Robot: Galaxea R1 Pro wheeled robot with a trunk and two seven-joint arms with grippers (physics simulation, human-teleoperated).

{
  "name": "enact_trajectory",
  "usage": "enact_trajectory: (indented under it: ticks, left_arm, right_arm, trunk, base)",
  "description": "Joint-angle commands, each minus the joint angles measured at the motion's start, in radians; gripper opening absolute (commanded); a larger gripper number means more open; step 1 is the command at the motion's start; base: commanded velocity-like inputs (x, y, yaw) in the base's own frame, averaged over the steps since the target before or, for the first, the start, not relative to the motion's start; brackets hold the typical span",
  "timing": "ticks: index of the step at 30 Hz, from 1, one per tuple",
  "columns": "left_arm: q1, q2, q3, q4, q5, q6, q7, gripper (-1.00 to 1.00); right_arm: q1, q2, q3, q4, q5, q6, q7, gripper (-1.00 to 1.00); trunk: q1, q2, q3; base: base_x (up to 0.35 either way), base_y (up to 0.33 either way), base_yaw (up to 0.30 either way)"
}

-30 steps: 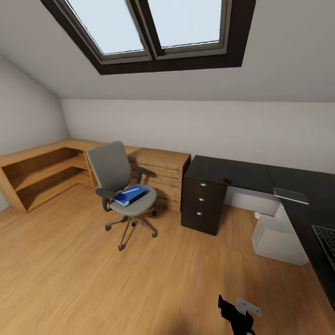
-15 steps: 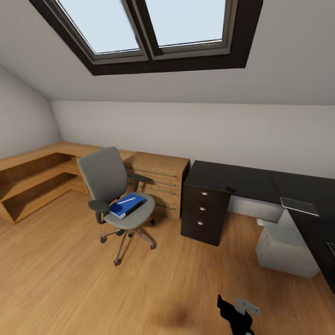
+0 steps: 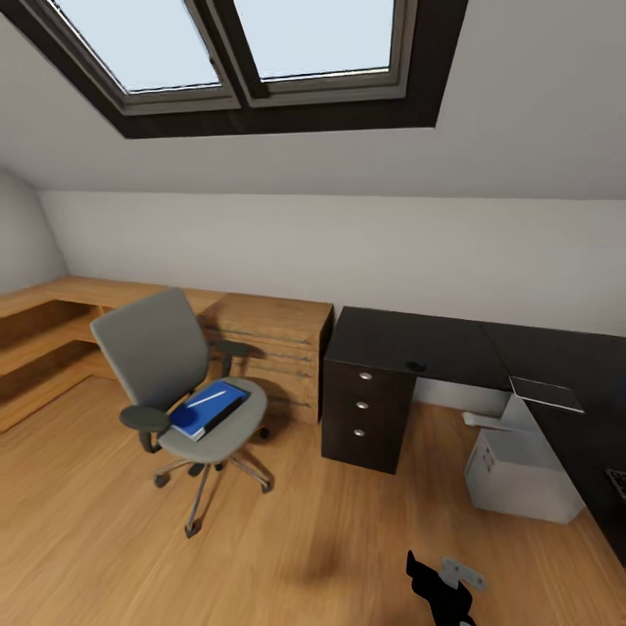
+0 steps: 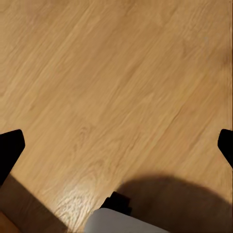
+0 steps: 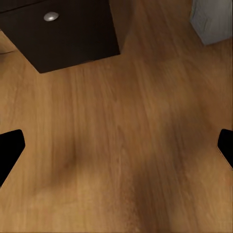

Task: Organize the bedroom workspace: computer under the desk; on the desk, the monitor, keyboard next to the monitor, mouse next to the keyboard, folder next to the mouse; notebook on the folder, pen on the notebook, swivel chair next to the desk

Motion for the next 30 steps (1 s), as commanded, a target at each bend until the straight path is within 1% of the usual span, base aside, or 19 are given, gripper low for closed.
enact_trajectory:
  ticks: [1,5,13,18,19,22,30]
  left_arm:
    - [-0.001,0.001,-0.009,-0.001,0.010,-0.006,0.005,1.00]
    - [-0.001,0.001,-0.009,-0.001,0.008,-0.007,0.005,1.00]
    - [-0.001,0.001,-0.010,-0.001,0.008,-0.010,0.005,1.00]
    - [-0.001,0.001,-0.009,-0.001,0.009,-0.010,0.002,1.00]
    - [-0.001,0.001,-0.008,-0.001,0.009,-0.009,-0.008,1.00]
    - [-0.001,0.001,-0.007,0.000,0.011,-0.009,-0.048,1.00]
    - [-0.001,0.001,-0.007,0.001,0.011,-0.009,-0.059,1.00]
  right_arm:
    - [-0.001,0.001,0.008,0.002,-0.007,-0.003,0.000,1.00]
    - [-0.001,0.001,0.008,0.002,-0.007,-0.003,0.000,1.00]
    - [-0.001,0.005,0.010,0.002,-0.007,-0.003,0.000,1.00]
    - [-0.001,0.006,0.010,0.002,-0.007,-0.003,0.000,1.00]
    - [-0.001,0.006,0.010,0.002,-0.007,-0.003,0.000,1.00]
    - [-0.001,0.006,0.008,0.002,-0.007,-0.003,0.000,1.00]
    - [-0.001,0.013,0.010,0.002,-0.001,-0.003,0.004,1.00]
  trunk:
    - [0.001,-0.001,-0.001]
    - [0.001,-0.001,-0.001]
    - [0.001,-0.001,-0.001]
    - [0.001,-0.001,-0.002]
    - [0.001,-0.001,-0.003]
    - [0.001,-0.001,-0.006]
    - [0.001,-0.001,-0.008]
  base:
    - [0.293,0.002,-0.291]
    - [0.204,0.001,-0.294]
    - [0.042,0.000,-0.295]
    - [0.223,0.000,-0.288]
    - [0.309,0.000,-0.220]
    - [0.326,0.000,-0.084]
    - [0.333,0.000,-0.009]
